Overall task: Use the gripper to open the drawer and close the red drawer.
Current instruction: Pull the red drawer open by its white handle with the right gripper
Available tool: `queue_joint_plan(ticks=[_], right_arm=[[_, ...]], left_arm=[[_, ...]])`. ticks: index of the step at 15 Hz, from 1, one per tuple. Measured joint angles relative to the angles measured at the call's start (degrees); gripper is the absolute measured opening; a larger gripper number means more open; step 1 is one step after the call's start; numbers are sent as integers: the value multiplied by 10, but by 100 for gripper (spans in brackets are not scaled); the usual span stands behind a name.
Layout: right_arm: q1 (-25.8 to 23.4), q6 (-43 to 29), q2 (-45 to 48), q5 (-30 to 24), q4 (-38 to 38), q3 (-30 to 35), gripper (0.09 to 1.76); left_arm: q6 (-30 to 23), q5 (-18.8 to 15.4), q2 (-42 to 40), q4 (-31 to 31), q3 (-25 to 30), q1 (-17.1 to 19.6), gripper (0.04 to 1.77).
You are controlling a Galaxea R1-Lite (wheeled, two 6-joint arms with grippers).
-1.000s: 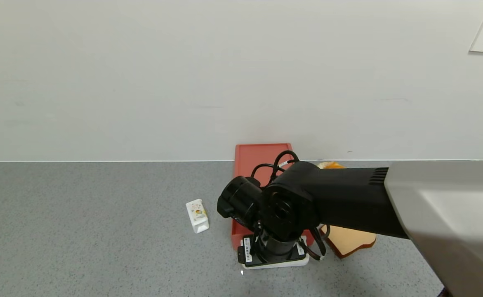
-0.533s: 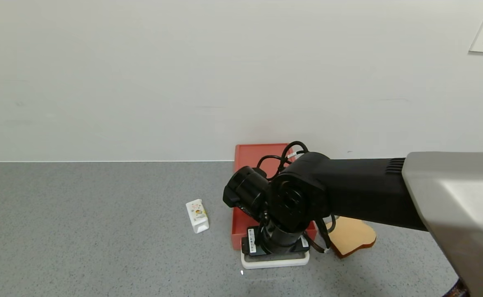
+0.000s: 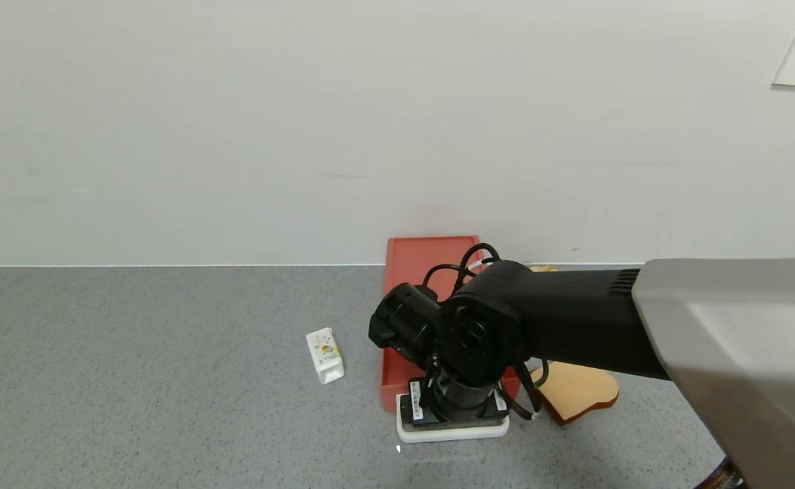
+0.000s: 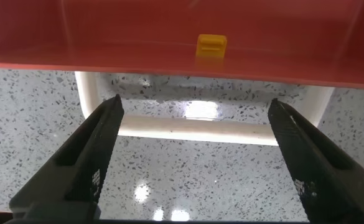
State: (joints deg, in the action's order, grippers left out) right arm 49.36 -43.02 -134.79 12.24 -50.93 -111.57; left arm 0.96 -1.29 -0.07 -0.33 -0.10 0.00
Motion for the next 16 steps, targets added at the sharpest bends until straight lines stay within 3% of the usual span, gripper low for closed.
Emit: queue_joint_plan(ticks=[16], right_arm=[[11, -26, -11, -27, -3, 5, 171]], left_arm=[[0, 1, 0, 0, 0, 0, 172]])
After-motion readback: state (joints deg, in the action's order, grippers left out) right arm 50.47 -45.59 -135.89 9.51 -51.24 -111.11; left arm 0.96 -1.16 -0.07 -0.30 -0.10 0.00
